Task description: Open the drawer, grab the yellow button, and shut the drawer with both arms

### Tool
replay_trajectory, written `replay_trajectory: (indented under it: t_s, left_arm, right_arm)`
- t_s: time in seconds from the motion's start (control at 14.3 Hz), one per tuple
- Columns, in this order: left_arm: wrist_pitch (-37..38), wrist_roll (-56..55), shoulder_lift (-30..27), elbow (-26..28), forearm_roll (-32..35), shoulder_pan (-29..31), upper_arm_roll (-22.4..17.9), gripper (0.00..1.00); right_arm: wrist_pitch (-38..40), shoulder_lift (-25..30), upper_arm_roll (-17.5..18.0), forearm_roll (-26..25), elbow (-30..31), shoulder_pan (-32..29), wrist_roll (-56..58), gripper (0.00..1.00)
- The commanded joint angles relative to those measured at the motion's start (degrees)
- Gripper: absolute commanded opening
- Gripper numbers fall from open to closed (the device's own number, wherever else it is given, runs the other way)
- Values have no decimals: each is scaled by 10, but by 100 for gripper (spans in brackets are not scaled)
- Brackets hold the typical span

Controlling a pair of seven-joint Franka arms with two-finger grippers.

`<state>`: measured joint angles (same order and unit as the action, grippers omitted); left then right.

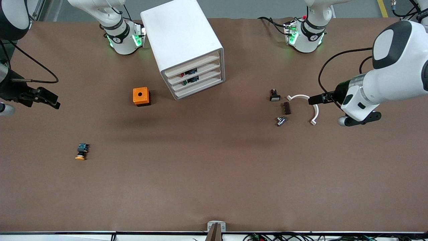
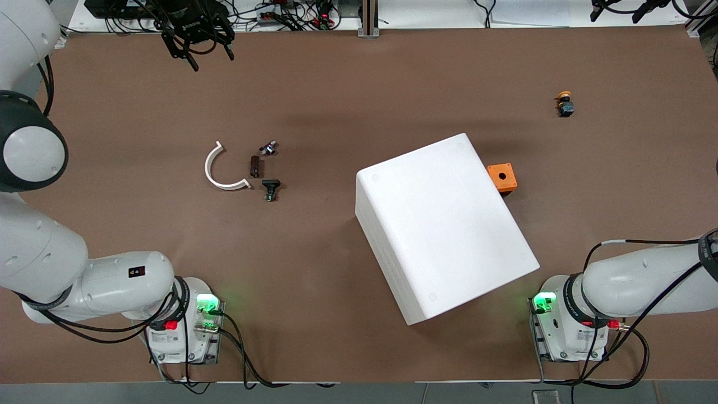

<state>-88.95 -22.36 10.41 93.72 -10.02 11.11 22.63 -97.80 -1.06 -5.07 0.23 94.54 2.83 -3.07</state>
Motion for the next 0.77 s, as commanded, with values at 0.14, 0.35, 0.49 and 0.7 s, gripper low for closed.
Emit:
replay_trajectory:
  t_s: [0.14, 0.35, 0.49, 0.7]
  left_arm:
    - [30, 69, -14, -13, 45, 29, 5, 100]
    - [45, 141, -45, -5, 62, 64, 6, 100]
    - [48, 201, -82, 24, 62, 91, 5, 100]
    - [41, 228, -122, 52, 62, 110, 4, 100]
  right_arm:
    - [31, 3, 0, 7, -14, -5, 0, 100]
    - [28, 6, 0, 7, -13, -5, 0, 100]
    - [22, 15, 0, 7, 0, -5, 0, 100]
    - [17, 18, 0, 7, 6, -5, 0, 100]
